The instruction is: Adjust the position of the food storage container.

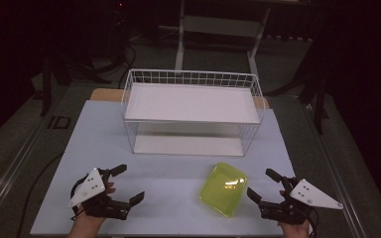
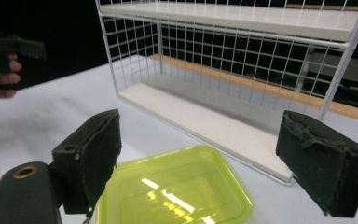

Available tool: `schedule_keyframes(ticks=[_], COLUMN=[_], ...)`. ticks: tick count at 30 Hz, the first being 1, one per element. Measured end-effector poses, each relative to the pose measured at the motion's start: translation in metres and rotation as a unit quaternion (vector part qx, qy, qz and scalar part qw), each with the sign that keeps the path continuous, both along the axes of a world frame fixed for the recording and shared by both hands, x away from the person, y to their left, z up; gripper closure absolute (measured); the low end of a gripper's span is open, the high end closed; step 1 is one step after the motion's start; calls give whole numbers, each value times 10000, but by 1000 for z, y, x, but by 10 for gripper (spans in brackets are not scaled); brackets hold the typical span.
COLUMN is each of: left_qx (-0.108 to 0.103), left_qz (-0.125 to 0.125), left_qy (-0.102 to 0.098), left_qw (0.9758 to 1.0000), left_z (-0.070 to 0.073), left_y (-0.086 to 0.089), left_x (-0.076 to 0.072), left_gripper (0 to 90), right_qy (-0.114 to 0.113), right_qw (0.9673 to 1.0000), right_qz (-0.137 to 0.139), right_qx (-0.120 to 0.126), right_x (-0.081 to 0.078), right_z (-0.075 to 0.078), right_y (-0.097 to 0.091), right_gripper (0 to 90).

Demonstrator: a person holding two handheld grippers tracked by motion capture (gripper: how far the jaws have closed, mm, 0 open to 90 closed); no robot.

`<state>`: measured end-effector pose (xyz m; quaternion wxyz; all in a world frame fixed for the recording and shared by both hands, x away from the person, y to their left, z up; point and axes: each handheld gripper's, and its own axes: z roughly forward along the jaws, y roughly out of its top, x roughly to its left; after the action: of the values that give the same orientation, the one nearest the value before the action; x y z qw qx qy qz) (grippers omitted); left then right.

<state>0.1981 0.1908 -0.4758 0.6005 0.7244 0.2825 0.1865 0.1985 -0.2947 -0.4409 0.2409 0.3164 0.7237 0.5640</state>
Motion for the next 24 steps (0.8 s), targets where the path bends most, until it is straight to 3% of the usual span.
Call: schedule_keyframes(ticks=[5,9,14,16,17,21,22,23,24], left_qx=[7,-50,91,50,78,106,122,112,117], left_qz=[-23,22,12,-50,-53,-101,-118,-127,-153], left_qy=[28,8,-38,-18,-10,-14,-8,-12,-19], left_qw=[10000,10000,10000,10000,10000,9999,9999,9999,9998], left_z=[0,1,-2,-4,-5,-6,-6,-6,-7], left_y=[0,2,-1,-2,-2,-6,-7,-8,-8], left_x=[-2,-1,0,1,1,0,0,0,0], left_gripper=[22,22,21,21,22,21,21,21,22], right_qy=[-67,90,219,253,311,531,585,585,710], right_qw=[10000,9999,9993,9977,9971,9954,9935,9935,9924], right_qz=[-24,14,243,412,476,647,716,716,802], right_qx=[-9,58,-207,-482,-502,-457,-660,-660,-612], right_x=[-1,2,4,4,4,5,4,4,5], right_z=[2,6,10,9,9,7,6,6,2], right_y=[3,6,10,14,15,15,15,15,14], right_gripper=[128,128,132,135,135,240,310,310,365])
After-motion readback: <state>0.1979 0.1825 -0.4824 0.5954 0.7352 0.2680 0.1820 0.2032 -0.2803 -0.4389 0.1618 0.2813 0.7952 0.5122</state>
